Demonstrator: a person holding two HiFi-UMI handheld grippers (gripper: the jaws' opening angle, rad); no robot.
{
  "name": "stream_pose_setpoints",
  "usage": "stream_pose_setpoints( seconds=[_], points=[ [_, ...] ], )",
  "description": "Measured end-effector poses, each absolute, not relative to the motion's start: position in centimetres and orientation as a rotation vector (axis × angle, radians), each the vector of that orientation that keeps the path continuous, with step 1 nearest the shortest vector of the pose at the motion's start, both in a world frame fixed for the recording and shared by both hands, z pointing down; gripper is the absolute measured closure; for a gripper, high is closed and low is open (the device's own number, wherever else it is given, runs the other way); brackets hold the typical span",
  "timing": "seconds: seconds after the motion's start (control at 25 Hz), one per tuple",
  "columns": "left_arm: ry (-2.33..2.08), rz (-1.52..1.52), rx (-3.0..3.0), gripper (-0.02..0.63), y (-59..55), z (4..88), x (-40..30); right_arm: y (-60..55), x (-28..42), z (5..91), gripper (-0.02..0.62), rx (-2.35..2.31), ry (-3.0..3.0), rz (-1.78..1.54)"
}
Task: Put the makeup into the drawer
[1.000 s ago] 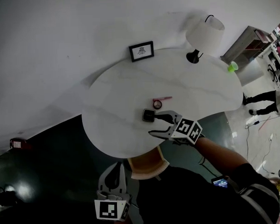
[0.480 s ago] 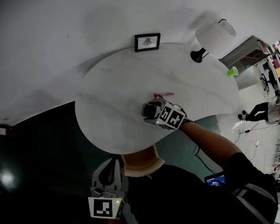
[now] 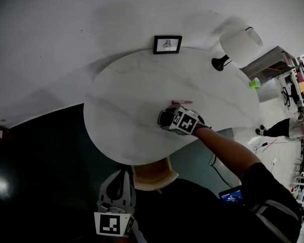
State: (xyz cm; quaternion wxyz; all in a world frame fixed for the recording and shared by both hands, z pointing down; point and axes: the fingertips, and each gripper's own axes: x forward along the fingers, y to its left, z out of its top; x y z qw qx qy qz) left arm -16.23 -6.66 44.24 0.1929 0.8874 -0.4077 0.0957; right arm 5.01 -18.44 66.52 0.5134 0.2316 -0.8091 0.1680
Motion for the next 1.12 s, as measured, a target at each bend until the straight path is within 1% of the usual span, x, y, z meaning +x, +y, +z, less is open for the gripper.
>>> stream_pose_setpoints(
  seconds=[0.48,1.12],
  points=[
    [-1.182,0.292,2.458,0.595,-5.0,43.9,-17.6,-17.8,5.2,66.8,0.307,0.573,-1.933,0.391],
    [-1.241,0.272,2.445,0.595,-3.7,42.4,-17.9,-13.1,1.2,63.1,0.307,0.479,-2.061,0.388]
  ],
)
